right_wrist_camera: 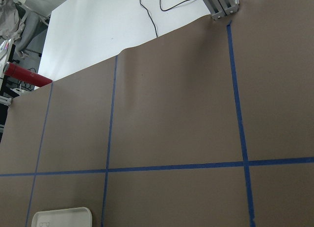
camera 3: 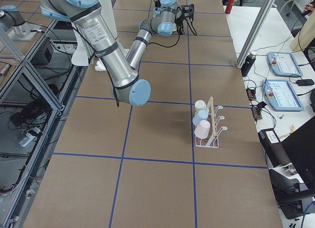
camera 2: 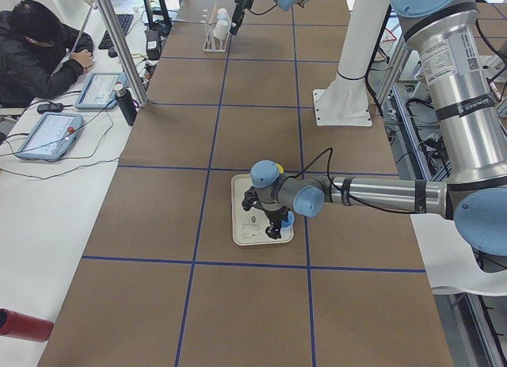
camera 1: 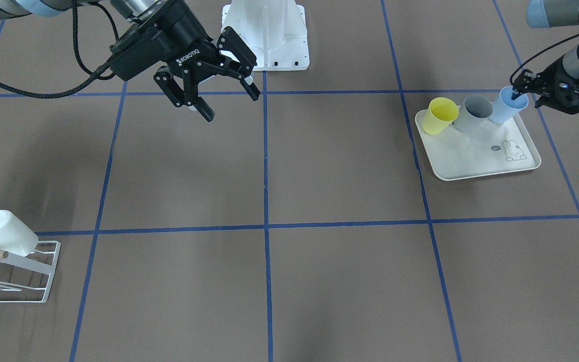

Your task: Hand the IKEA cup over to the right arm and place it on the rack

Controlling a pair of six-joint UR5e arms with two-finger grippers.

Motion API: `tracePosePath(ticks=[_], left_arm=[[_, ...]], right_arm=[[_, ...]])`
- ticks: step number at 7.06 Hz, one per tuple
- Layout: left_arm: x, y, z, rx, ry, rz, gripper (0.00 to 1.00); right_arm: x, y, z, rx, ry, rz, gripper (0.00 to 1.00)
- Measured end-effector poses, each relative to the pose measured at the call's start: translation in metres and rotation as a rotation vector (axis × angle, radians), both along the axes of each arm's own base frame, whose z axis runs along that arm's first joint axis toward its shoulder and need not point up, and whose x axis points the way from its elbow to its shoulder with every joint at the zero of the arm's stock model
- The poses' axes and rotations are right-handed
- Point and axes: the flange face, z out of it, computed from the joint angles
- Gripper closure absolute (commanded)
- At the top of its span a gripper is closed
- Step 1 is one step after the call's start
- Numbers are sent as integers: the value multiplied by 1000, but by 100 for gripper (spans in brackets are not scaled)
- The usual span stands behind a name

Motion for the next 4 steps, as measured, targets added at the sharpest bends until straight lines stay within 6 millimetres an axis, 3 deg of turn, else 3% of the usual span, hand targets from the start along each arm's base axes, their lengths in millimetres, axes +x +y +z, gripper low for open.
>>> tracePosePath(ticks=[3, 4], left_arm=[[0, 0, 2, -3, -2, 1, 97], [1, -1, 2, -3, 2, 2, 100]], right_arm=[[1, -1, -2, 3, -2, 2, 0], [1, -1, -2, 3, -2, 2, 0]])
